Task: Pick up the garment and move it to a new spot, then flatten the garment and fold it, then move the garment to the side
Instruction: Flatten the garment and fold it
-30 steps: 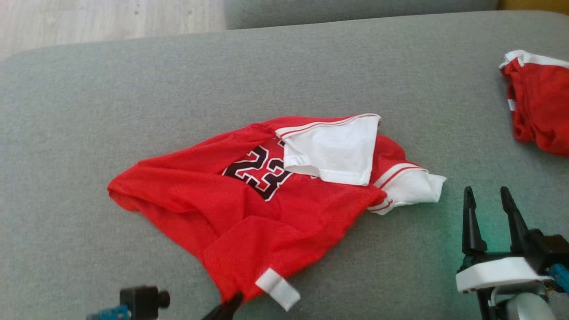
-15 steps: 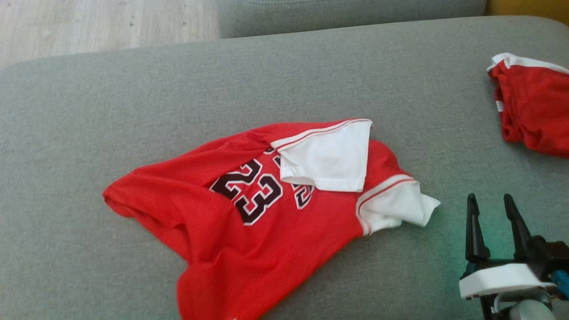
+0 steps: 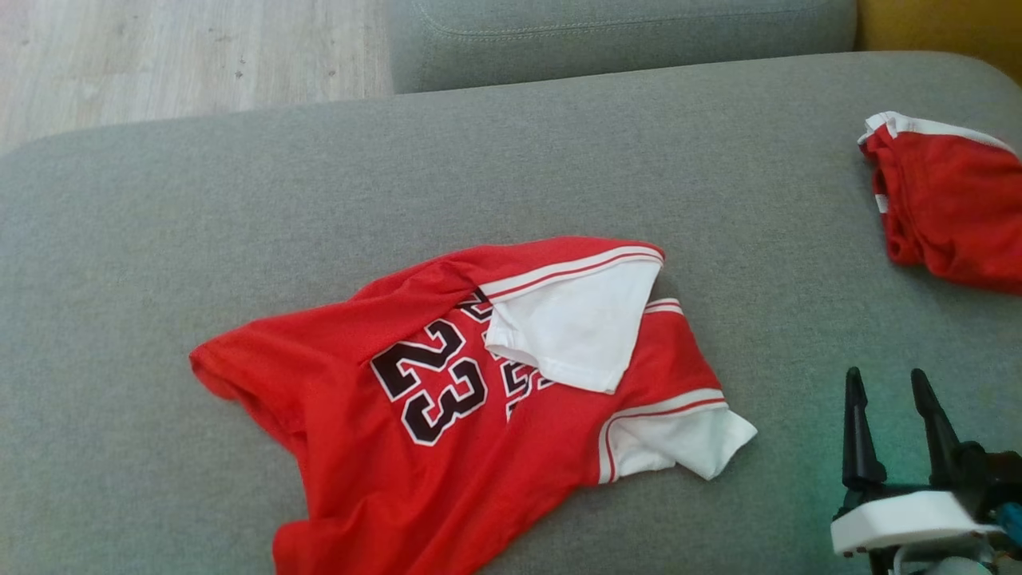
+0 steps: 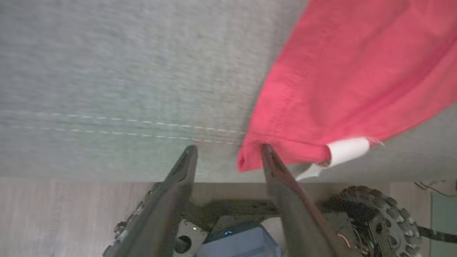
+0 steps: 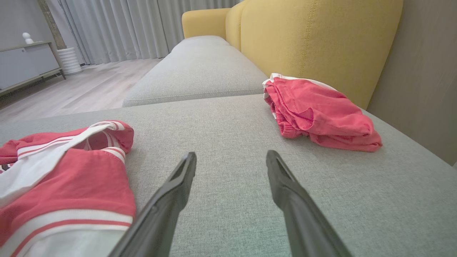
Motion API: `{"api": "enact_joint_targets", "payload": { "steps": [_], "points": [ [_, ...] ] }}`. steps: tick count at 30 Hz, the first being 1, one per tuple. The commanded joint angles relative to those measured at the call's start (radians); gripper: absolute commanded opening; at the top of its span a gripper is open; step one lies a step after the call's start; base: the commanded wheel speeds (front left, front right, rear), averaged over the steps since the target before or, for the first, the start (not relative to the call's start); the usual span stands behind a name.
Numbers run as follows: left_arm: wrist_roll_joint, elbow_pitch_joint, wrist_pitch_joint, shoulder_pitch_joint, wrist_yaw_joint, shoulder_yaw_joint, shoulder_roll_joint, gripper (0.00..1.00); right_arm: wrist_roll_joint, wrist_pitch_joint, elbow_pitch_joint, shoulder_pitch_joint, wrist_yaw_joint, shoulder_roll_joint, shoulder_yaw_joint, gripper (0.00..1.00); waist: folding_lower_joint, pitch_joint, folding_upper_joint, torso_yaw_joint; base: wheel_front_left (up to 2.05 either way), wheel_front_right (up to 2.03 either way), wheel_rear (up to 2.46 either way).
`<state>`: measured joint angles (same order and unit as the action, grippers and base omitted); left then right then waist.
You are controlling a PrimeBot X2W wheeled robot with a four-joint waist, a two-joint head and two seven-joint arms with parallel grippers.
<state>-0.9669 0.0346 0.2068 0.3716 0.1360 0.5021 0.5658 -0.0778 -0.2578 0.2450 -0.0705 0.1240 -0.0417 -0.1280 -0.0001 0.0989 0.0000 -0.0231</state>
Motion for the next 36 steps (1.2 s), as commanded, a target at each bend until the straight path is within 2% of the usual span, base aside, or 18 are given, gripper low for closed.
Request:
{"api": "enact_joint_targets", "payload": {
  "steps": [1, 5, 10, 13, 16, 19, 24, 25, 27, 29, 36],
  "points": [
    [0.01, -0.02, -0.025, -0.021, 0.016, -0.055, 0.034, 1.0, -0.001, -0.004, -0.028, 0.018, 0.007, -0.009, 0.021, 1.0, 0.0001, -0.001, 0.0, 0.002, 0.0, 0.0, 0.0],
    [0.023, -0.038, -0.056, -0.013, 0.068, -0.103, 0.061, 1.0, 0.0, -0.004, -0.027, 0.018, 0.007, -0.009, 0.028, 1.0, 0.0001, -0.004, 0.0, 0.001, 0.0, 0.0, 0.0],
    [0.046, -0.082, -0.127, -0.019, 0.171, -0.213, 0.103, 1.0, 0.003, -0.004, -0.03, 0.023, 0.007, -0.009, 0.034, 1.0, 0.0001, 0.0, 0.0, -0.008, 0.0, 0.0, 0.0],
    [0.077, -0.18, -0.176, -0.088, 0.187, -0.251, 0.111, 1.0, 0.006, -0.004, -0.034, 0.028, 0.007, -0.009, 0.037, 1.0, 0.0001, 0.012, 0.0, -0.013, 0.0, 0.0, 0.0],
    [0.124, -0.248, -0.164, -0.212, 0.15, -0.203, 0.107, 1.0, 0.008, -0.004, -0.039, 0.039, 0.007, -0.009, 0.047, 1.0, 0.0001, 0.038, 0.0, -0.022, 0.0, 0.0, 0.0],
    [0.191, -0.23, -0.129, -0.376, 0.114, -0.115, 0.068, 1.0, 0.006, -0.004, -0.043, 0.058, 0.007, -0.009, 0.064, 1.0, 0.0001, 0.074, 0.0, -0.039, 0.0, 0.0, 0.0],
    [0.276, -0.038, -0.074, -0.637, 0.033, 0.021, -0.036, 1.0, -0.007, -0.004, -0.046, 0.091, 0.007, -0.009, 0.096, 1.0, 0.0001, 0.134, 0.0, -0.081, 0.0, 0.0, 0.0],
    [0.276, -0.038, -0.074, -0.637, 0.033, 0.021, -0.036, 1.0, -0.007, -0.004, -0.046, 0.091, 0.007, -0.009, 0.096, 1.0, 0.0001, 0.134, 0.0, -0.081, 0.0, 0.0, 0.0],
    [0.318, 0.087, -0.066, -0.751, -0.007, 0.066, -0.075, 1.0, -0.015, -0.004, -0.048, 0.104, 0.007, -0.009, 0.101, 1.0, 0.0001, 0.162, 0.0, -0.11, 0.0, 0.0, 0.0],
    [0.333, 0.126, -0.066, -0.784, -0.019, 0.077, -0.083, 1.0, -0.018, -0.004, -0.049, 0.108, 0.007, -0.009, 0.1, 1.0, 0.0001, 0.17, 0.0, -0.119, 0.0, 0.0, 0.0],
    [0.374, 0.352, -0.047, -0.949, -0.105, 0.131, -0.117, 1.0, -0.024, -0.004, -0.052, 0.117, 0.007, -0.009, 0.104, 1.0, 0.0001, 0.208, 0.0, -0.163, 0.0, 0.0, 0.0]
  ]
}}
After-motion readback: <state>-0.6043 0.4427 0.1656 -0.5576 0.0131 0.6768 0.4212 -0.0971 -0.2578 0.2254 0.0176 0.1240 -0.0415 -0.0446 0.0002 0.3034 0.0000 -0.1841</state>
